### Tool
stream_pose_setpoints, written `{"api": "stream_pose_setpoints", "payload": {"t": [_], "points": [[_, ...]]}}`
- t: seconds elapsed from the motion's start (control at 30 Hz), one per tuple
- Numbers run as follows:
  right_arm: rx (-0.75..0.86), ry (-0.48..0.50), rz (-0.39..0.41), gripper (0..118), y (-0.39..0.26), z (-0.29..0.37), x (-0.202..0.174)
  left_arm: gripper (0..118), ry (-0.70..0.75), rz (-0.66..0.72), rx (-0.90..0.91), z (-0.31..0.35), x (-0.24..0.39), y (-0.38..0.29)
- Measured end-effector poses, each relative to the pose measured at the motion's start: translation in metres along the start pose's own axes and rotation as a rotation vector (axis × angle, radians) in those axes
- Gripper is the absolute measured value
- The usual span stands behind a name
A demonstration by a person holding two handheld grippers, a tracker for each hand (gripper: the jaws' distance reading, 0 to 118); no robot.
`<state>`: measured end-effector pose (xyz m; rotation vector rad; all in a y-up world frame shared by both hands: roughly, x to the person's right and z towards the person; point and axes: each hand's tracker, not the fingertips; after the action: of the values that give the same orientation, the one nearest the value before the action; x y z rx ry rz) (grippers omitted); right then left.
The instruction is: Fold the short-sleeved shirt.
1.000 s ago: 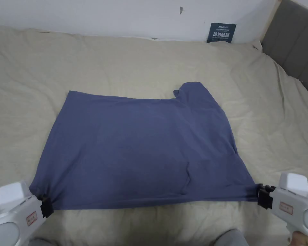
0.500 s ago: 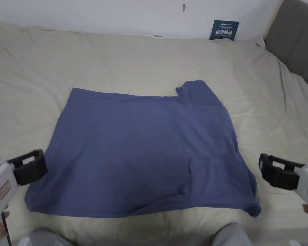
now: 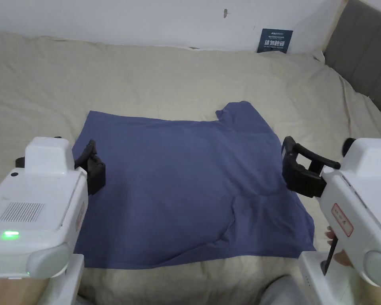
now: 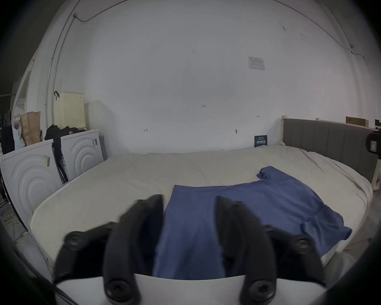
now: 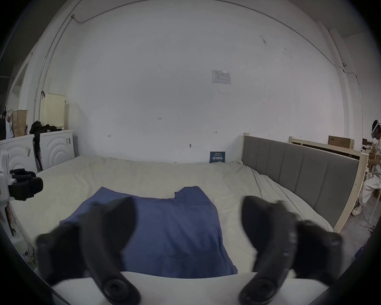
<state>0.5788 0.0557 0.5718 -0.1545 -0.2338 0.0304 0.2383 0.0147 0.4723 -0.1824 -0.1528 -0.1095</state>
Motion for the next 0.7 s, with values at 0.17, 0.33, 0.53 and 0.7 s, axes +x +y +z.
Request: {"api": "stream_pose_setpoints", "payload": {"t": [0.17, 0.33, 0.53, 0.7], "points": [[-0.013, 0.005, -0.044, 3, -0.003, -0.005, -0.005, 0, -0.009, -0.025, 0.018, 0.002, 0.007, -0.002], [-0.034, 0.010, -0.052, 1, -0.002, -0.008, -0.006, 0, -0.032, 0.003, 0.003, 0.003, 0.006, 0.000], [-0.053, 0.014, -0.076, 1, -0.003, -0.011, -0.002, 1, -0.058, 0.049, -0.052, -0.001, -0.009, 0.009], [-0.078, 0.012, -0.063, 1, -0.008, -0.014, 0.004, 86, -0.101, 0.143, -0.255, -0.022, -0.043, 0.010]]}}
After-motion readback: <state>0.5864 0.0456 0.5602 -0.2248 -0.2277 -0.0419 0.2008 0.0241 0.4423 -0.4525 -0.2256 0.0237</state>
